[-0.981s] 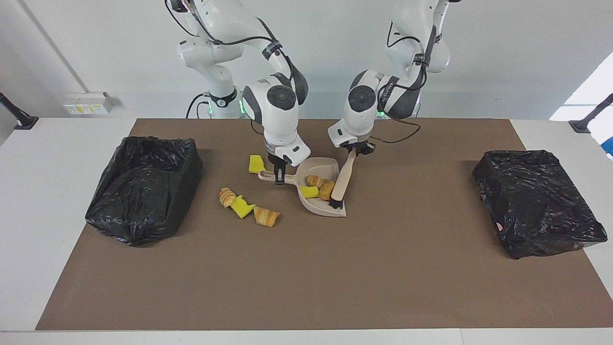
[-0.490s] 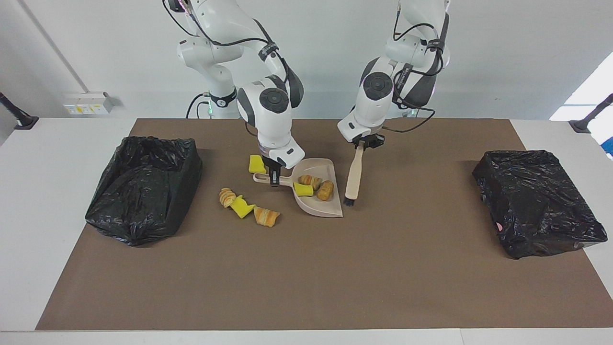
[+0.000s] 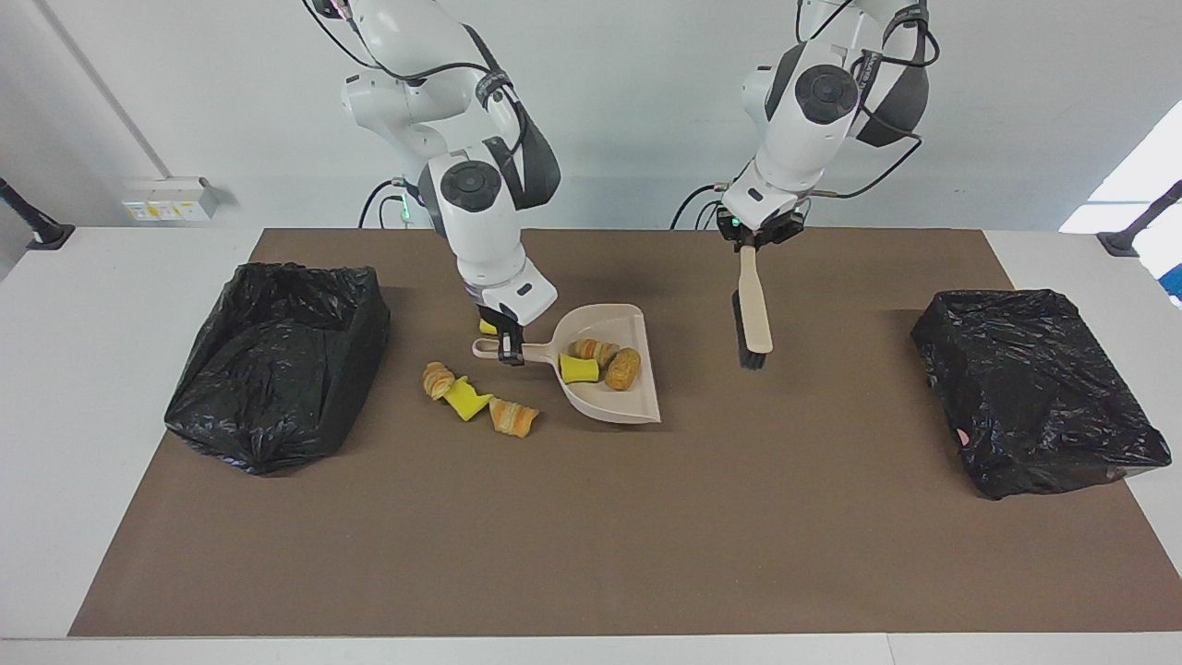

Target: Sweep and dump trash in bin

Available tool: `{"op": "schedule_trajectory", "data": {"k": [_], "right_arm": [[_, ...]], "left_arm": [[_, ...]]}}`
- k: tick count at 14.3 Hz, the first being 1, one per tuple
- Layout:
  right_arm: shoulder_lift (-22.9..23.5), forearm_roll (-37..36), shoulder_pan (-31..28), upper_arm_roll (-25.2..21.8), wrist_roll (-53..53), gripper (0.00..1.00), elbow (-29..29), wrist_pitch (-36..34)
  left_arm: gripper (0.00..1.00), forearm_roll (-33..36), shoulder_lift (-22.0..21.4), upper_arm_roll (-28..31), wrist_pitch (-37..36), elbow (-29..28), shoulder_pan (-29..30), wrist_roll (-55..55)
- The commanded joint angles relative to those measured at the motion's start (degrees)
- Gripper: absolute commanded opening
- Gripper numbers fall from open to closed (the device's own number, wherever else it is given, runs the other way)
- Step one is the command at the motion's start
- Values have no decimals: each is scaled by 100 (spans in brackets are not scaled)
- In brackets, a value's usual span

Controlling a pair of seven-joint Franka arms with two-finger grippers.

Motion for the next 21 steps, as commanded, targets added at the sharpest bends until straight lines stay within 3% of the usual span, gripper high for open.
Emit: {"op": "schedule_trajectory", "data": {"k": [1,5,9,13,15,18,21], "right_arm": [[-69,230,-533,55,-570,0,631,-884],[-105,195,-1253,12,-686,0,1379,-1843],[-359,169,-2176,-15,-965,0,1451,-2099],[-360,55,-3160,-50,-2098,0,1451,-2092],[-368,-129,-3434,-181,-2504,0,1451,-2065],[-420,-665,-3628,-427,-2961,0,1460,-2065],[-623,-1269,-3646,-727,-2998,0,1398,-2056]], "left_arm": [[0,-16,-264,-61,-41,-346,73,-146],[0,-16,-660,-209,984,-1286,-128,-557],[0,-16,-222,-228,1785,-1638,-1444,-1979],[0,-95,-195,-245,2347,-2016,-2236,-2615],[0,-156,-160,-245,2699,-2253,-2492,-2826],[0,-937,-19,-236,2981,-2272,-2520,-2766],[0,-983,25,-236,3061,-2272,-2528,-2730]]}}
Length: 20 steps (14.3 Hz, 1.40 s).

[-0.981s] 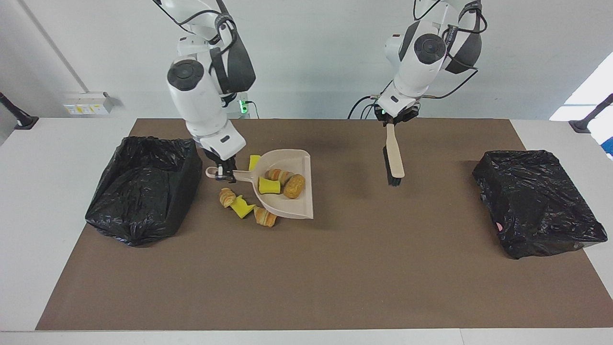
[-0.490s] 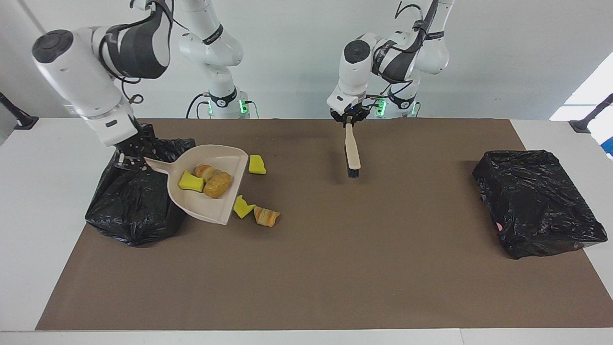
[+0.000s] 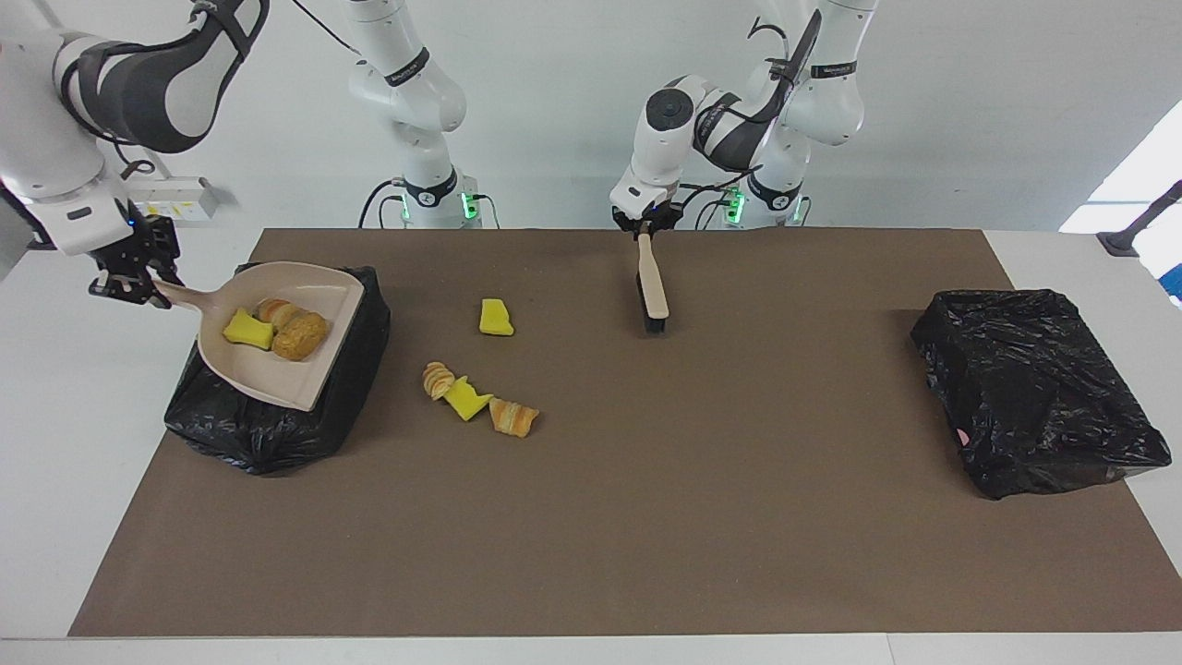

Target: Sweep and dump trash in bin

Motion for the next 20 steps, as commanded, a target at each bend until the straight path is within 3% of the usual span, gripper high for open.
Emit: {"op": "schedule_trajectory", "data": {"k": [1,8,12,18,19,20], "right_arm": [[-212,-747,-29,-26,-117,0,-74,-15],[-686,-2217,190,-8,673,0,-899,64],[-1047,-2876,690,0,1393,0,-1523,82],[-1153,-3668,1210,0,1931,0,-1700,37],[-1162,-3669,1201,0,1931,0,-1700,29],[-1162,-3703,1210,0,1914,0,-1700,46]], "left_arm": [[0,-113,86,92,234,-97,-107,8],[0,-104,131,101,120,-97,-116,315],[0,-8,131,109,-249,-27,-89,263],[0,142,140,101,-197,-18,-28,184],[31,142,149,101,-162,-18,-28,123],[86,142,210,109,-31,-1,-19,87]]}}
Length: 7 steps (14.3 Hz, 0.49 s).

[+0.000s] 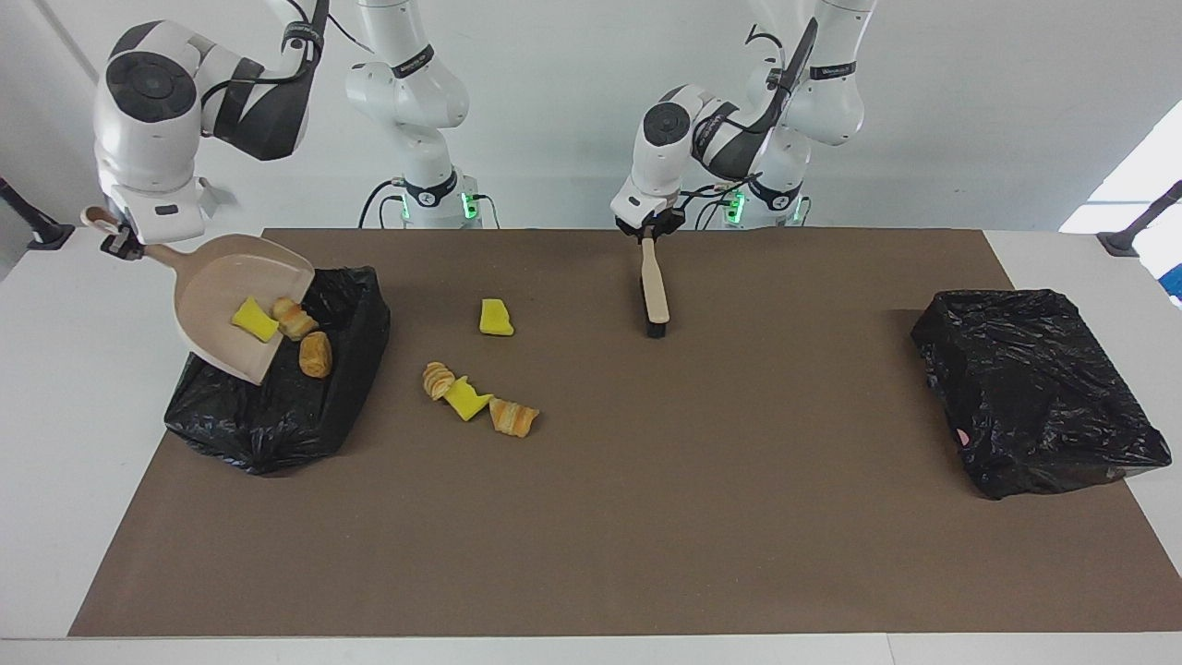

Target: Sweep and dump trash in bin

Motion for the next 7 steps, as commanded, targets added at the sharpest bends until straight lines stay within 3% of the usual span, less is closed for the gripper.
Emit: {"op": "schedule_trajectory", "data": {"k": [1,7], "right_arm": [[-162,-370,-9,10,74,0,-161,102],[-268,-1312,535,54,389,0,-221,67]], "left_arm": [[100,91,25,54,178,8,-6,-100],[100,100,34,63,-40,350,415,-38]]}}
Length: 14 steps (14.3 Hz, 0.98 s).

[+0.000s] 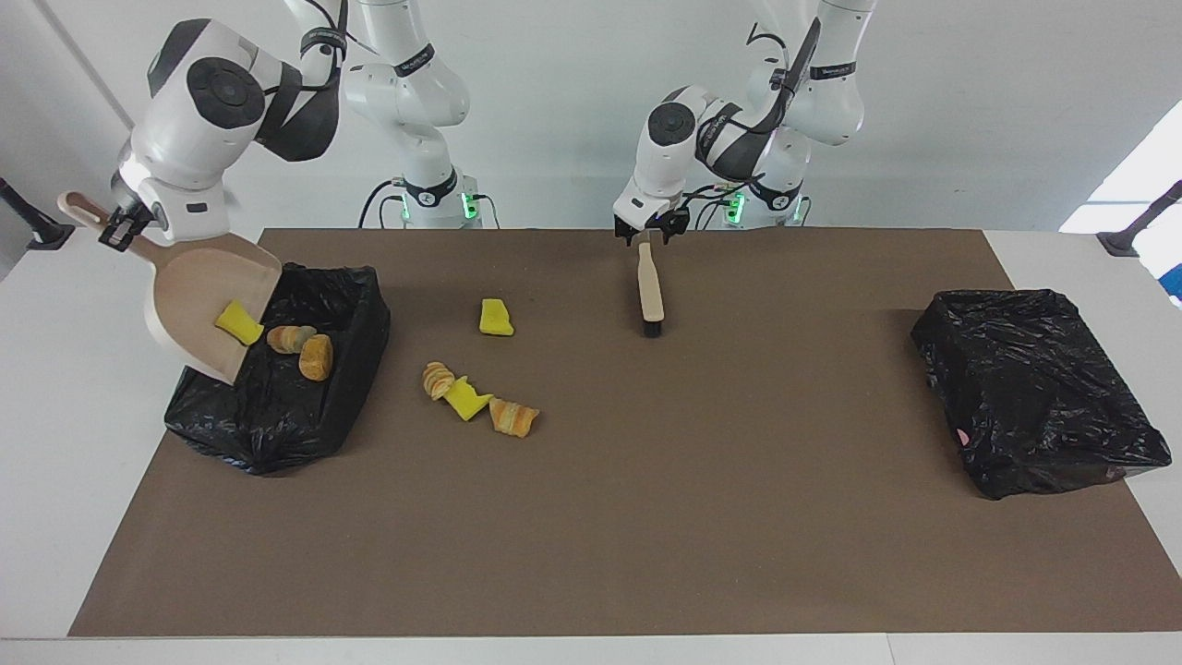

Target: Sweep and dump trash in bin

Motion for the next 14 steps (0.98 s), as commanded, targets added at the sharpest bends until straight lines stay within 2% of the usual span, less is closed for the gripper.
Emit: {"op": "schedule_trajectory", "data": {"k": [1,6,11,14], "right_arm": [[-259,-286,148,20,283,0,-290,5],[-268,-286,148,20,283,0,-299,-30],[-312,-453,278,46,597,0,-369,-12],[-567,-480,315,46,925,0,-747,14]], "left_arm": [[100,116,34,9,-125,330,421,-25],[100,951,7,9,-125,770,1536,246],[100,960,-98,27,-406,1113,2916,1633],[100,960,-98,27,-397,1122,3777,2644]]}}
